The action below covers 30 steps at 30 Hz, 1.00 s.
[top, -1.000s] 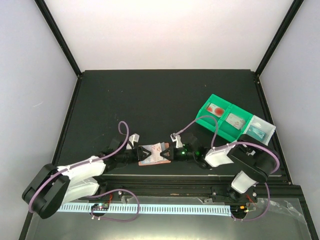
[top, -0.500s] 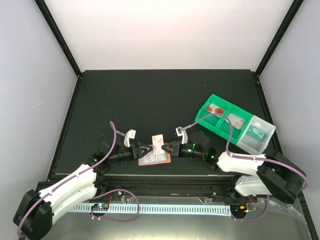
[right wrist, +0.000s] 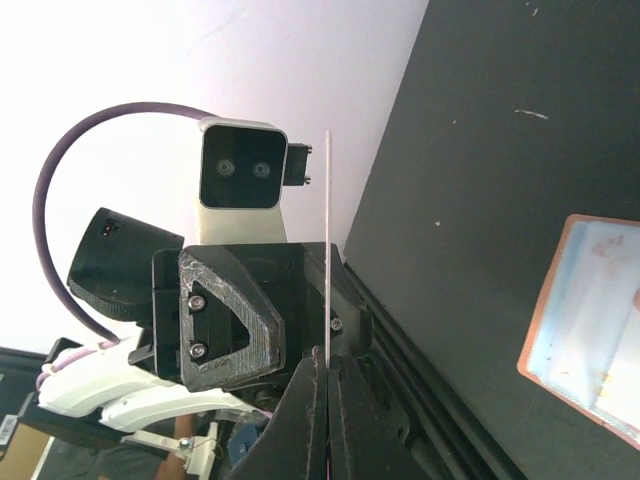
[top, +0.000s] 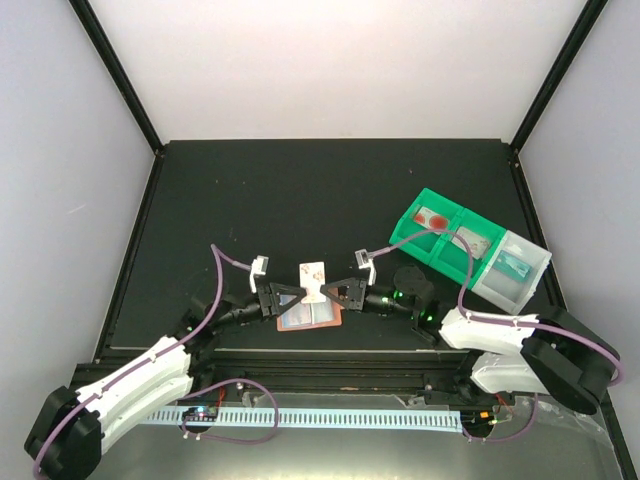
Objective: Take the credit cards out of the card holder
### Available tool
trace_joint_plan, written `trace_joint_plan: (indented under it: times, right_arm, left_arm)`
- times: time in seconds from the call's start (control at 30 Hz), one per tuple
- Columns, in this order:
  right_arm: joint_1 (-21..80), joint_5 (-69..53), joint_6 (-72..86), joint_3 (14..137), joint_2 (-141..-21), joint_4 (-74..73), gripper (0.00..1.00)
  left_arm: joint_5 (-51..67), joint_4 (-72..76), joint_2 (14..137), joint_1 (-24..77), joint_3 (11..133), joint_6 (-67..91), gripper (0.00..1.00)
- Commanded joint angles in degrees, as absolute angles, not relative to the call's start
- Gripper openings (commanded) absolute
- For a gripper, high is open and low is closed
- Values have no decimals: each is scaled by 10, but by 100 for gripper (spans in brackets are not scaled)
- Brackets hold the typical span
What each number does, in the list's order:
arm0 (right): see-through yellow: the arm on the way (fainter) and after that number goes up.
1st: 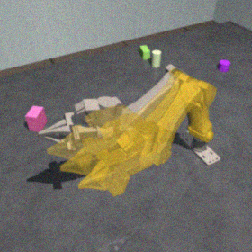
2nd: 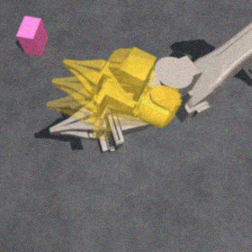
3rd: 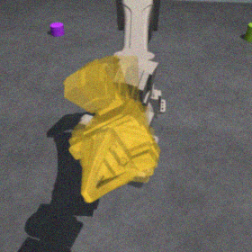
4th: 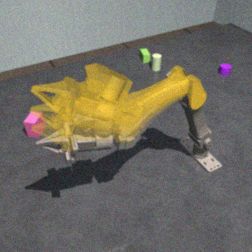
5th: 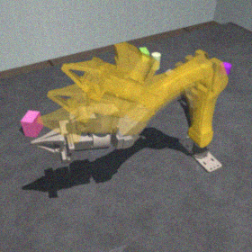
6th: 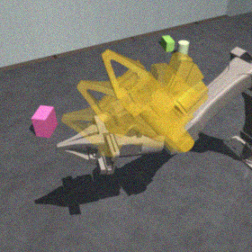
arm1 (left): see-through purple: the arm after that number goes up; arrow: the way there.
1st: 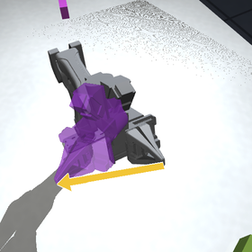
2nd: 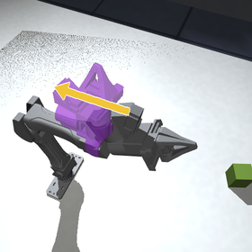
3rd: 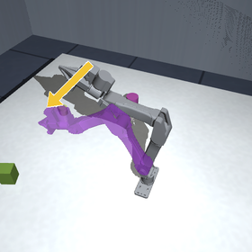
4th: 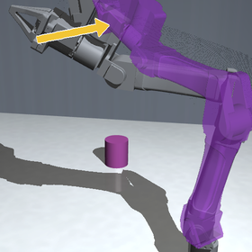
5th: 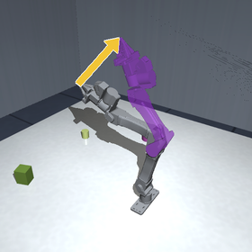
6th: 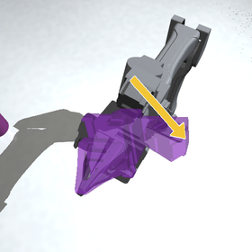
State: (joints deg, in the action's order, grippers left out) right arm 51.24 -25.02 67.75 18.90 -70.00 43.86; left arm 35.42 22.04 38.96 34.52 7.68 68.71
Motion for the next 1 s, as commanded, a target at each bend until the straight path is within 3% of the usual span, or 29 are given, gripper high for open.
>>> trace_joint_plan:
  times: [0.0,0.17,0.23,0.3,0.43,0.6,0.8,0.97]
  right_arm:
    - [521,-261,691,185,-705,489,1]
    - [524,-266,687,183,-707,498,1]
    - [524,-271,682,184,-707,498,1]
    - [525,-277,673,184,-707,494,2]
    - [525,-278,633,176,-678,451,18]
    - [523,-260,480,217,-575,220,36]
    - [523,-177,270,316,-427,-111,37]
    - [523,-195,182,432,-421,-298,37]
  left_arm:
    - [370,280,385,349,77,706,31]
    - [375,295,385,350,71,707,18]
    - [377,304,385,350,67,706,5]
    - [382,314,386,350,62,701,2]
    - [408,312,383,351,64,674,1]
    - [436,253,359,351,78,624,2]
    - [497,143,373,352,137,518,1]
    - [542,140,374,362,149,492,1]
